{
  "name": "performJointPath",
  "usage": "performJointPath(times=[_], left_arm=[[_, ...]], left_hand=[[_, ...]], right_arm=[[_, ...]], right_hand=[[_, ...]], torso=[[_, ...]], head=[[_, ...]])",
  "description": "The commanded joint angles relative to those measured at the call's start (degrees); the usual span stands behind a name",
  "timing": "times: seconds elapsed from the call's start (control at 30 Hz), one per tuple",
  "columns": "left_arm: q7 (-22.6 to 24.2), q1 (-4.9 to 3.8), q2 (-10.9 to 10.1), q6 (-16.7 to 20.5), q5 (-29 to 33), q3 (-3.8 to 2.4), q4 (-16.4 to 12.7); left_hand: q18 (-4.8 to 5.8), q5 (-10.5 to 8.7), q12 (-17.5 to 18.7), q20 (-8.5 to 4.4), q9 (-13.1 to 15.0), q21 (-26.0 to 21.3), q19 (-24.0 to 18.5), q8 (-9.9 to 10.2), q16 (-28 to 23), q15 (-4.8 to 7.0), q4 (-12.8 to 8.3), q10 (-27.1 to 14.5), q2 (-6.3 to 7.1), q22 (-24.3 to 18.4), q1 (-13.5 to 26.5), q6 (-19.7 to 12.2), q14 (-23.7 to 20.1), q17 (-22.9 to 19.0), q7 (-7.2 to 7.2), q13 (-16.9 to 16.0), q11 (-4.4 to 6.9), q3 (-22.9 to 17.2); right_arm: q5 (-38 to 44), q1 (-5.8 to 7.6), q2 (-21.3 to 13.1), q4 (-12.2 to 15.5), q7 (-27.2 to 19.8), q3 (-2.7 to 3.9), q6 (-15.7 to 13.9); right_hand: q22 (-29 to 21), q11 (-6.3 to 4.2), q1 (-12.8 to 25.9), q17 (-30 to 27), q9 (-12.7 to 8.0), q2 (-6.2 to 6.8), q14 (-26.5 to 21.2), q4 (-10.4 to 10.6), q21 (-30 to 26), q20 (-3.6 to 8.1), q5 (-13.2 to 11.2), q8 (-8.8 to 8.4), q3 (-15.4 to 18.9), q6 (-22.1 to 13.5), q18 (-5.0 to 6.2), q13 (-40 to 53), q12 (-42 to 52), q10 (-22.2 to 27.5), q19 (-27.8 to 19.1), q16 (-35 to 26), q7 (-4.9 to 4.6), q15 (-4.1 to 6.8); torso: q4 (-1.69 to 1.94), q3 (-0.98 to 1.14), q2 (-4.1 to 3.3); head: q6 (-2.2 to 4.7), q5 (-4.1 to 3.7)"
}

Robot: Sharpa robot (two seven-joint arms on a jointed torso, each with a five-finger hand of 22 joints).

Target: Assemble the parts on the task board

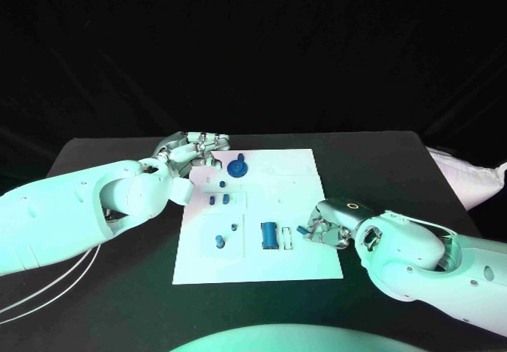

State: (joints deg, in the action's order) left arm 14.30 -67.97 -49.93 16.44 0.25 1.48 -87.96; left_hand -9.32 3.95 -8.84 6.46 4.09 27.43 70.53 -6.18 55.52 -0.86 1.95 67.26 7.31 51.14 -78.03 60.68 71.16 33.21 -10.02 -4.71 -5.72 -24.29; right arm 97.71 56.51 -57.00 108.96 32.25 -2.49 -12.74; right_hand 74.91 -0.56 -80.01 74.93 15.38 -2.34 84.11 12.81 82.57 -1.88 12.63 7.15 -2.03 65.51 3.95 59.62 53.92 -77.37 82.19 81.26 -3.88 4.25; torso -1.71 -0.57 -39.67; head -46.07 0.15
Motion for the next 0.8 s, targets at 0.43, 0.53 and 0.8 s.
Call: performJointPath(times=[0.43, 0.53, 0.8], left_arm=[[-0.45, -0.03, 0.16, -0.38, 1.33, -0.04, 0.02], [-0.48, -0.03, 0.15, -0.40, 1.34, -0.04, 0.02], [-0.57, -0.03, 0.19, -0.60, 1.27, -0.04, -0.04]], left_hand=[[-1.08, -0.33, -0.24, 0.05, -0.02, -0.26, 0.52, -0.29, -0.12, 0.01, -0.04, -0.50, 0.36, -0.09, 0.40, -0.51, -0.36, -0.20, 0.03, -0.06, 0.02, 0.54], [-1.08, -0.33, -0.24, 0.05, -0.02, -0.26, 0.52, -0.29, -0.12, 0.01, -0.04, -0.50, 0.36, -0.09, 0.40, -0.51, -0.36, -0.20, 0.03, -0.06, 0.02, 0.54], [-1.08, -0.33, -0.24, 0.05, -0.02, -0.26, 0.52, -0.29, -0.12, 0.01, -0.04, -0.50, 0.36, -0.09, 0.40, -0.51, -0.36, -0.20, 0.03, -0.06, 0.02, 0.54]], right_arm=[[-14.77, 0.31, 0.71, 0.99, -2.34, 0.10, -6.40], [-16.17, 0.31, 1.17, 0.76, -2.16, 0.10, -5.22], [-17.34, 0.24, 2.78, -0.30, -1.24, 0.09, -1.70]], right_hand=[[2.53, -0.08, 2.79, 2.30, 0.13, 1.42, 3.60, 1.72, 0.58, -0.15, 2.80, -0.68, -1.57, 1.10, -1.03, 1.37, 0.80, -1.28, 0.79, 0.25, 0.01, 0.12], [2.66, -0.08, 3.50, 2.43, 0.16, 1.64, 3.63, 2.16, 0.65, -0.16, 3.86, -0.79, -1.71, 1.30, -1.06, 1.75, 1.02, -1.50, 0.86, 0.34, 0.02, 0.12], [2.91, -0.10, 5.54, 2.64, 0.30, 1.33, 3.67, 3.47, 0.79, -0.19, 5.66, -0.93, -1.94, 1.91, -1.11, 2.47, 1.37, -1.97, 1.00, 0.49, 0.09, 0.12]], torso=[[-0.05, -0.05, -0.03], [-0.07, -0.05, -0.04], [-0.07, -0.01, -0.11]], head=[[-0.42, 0.20], [-0.45, 0.21], [-0.57, 0.40]])
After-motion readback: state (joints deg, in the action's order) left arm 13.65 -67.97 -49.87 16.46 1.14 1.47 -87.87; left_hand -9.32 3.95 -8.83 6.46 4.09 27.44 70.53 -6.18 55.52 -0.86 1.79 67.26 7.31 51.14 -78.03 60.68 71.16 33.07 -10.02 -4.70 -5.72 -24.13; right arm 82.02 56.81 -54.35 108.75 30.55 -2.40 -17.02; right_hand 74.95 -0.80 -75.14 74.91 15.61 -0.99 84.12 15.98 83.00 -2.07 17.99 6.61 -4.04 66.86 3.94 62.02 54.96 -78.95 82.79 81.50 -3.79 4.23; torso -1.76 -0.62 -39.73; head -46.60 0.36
